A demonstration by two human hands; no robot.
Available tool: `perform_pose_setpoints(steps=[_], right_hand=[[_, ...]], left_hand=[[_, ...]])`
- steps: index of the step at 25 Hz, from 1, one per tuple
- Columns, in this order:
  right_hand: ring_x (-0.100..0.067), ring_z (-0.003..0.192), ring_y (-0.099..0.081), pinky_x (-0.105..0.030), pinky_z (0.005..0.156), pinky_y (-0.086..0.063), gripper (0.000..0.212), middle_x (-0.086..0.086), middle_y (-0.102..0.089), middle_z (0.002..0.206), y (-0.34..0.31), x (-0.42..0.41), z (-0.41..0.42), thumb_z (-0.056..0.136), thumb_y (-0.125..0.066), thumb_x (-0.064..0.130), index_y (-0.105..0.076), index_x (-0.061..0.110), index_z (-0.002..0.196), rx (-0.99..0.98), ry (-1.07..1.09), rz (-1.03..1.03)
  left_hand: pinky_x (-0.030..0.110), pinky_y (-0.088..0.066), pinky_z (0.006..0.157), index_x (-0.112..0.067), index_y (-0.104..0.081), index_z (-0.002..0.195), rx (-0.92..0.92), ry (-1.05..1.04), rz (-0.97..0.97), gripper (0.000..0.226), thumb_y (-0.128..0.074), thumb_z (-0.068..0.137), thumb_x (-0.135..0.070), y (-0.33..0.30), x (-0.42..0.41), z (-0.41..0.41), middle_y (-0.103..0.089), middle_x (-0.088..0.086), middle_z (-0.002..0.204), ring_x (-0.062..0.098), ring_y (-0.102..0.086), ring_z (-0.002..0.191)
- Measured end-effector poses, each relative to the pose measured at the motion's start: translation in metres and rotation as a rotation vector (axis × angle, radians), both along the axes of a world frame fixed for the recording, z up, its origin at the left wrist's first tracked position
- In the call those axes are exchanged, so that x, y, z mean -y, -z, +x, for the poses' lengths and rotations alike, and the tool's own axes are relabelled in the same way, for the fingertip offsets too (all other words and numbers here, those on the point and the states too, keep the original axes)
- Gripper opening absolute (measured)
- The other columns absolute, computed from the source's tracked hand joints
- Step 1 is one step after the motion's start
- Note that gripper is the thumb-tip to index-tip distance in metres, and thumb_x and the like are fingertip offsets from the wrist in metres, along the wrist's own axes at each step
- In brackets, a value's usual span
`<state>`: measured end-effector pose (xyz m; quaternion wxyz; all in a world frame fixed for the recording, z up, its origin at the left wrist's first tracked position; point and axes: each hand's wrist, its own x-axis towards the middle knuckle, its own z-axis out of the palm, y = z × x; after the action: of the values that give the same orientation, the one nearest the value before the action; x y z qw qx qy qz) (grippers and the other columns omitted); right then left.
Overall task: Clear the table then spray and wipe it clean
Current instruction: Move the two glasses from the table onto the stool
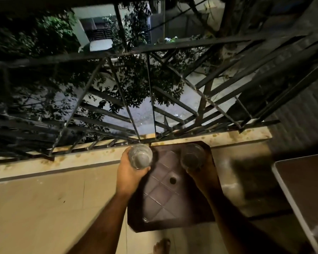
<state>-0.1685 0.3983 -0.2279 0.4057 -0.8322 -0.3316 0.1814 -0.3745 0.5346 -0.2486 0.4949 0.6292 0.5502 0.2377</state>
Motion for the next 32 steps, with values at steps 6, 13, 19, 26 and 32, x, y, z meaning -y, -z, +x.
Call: perform_pose_setpoints(steps=[6, 13, 19, 26, 32], right_hand=[[-0.023, 0.102, -0.063, -0.021, 0.087, -0.042, 0.052, -0.006, -0.065, 0.113, 0.057, -0.011, 0.004, 0.080, -0.070, 0.035, -0.053, 0.012, 0.124, -0.090, 0.084, -0.189], [-0.028, 0.111, -0.060, -0.037, 0.089, -0.050, 0.079, -0.008, -0.060, 0.123, 0.065, -0.007, 0.005, 0.071, -0.079, 0.017, -0.036, 0.016, 0.138, -0.280, 0.074, -0.255], [-0.003, 0.118, -0.050, -0.015, 0.096, -0.040, 0.081, 0.018, -0.049, 0.125, 0.013, 0.014, 0.010, 0.065, -0.079, 0.013, -0.037, 0.030, 0.132, -0.161, 0.000, -0.066], [-0.020, 0.126, -0.050, -0.039, 0.105, -0.042, 0.077, -0.007, -0.048, 0.142, -0.108, 0.121, 0.043, 0.078, -0.074, 0.032, -0.036, 0.018, 0.144, -0.087, 0.171, -0.077], [-0.008, 0.119, -0.051, -0.032, 0.107, -0.041, 0.061, 0.009, -0.053, 0.133, -0.213, 0.308, 0.087, 0.079, -0.070, 0.035, -0.047, 0.022, 0.135, -0.018, 0.439, -0.072]], left_hand=[[0.027, -0.049, 0.093, -0.039, -0.043, 0.118, -0.029, 0.022, 0.040, 0.086, -0.094, 0.051, -0.021, 0.035, 0.002, 0.008, -0.063, -0.013, 0.111, 0.002, -0.061, 0.101], [0.039, -0.050, 0.098, -0.035, -0.039, 0.126, -0.091, 0.015, 0.017, 0.094, -0.094, 0.050, -0.030, 0.047, 0.000, 0.012, -0.062, -0.007, 0.119, 0.010, -0.061, 0.107], [0.043, -0.033, 0.114, -0.026, -0.012, 0.150, -0.195, 0.075, 0.144, 0.124, -0.088, 0.055, -0.048, 0.004, 0.011, 0.013, -0.033, 0.002, 0.152, 0.019, -0.035, 0.138], [0.035, -0.031, 0.113, -0.008, -0.049, 0.136, -0.083, 0.442, 0.466, 0.058, -0.062, 0.087, -0.038, -0.141, 0.119, 0.114, -0.047, 0.010, 0.143, 0.023, -0.041, 0.134], [0.035, -0.038, 0.108, -0.014, -0.058, 0.128, 0.056, 0.811, 0.516, 0.048, -0.060, 0.087, -0.039, -0.222, 0.270, 0.209, -0.055, 0.004, 0.135, 0.019, -0.048, 0.127]])
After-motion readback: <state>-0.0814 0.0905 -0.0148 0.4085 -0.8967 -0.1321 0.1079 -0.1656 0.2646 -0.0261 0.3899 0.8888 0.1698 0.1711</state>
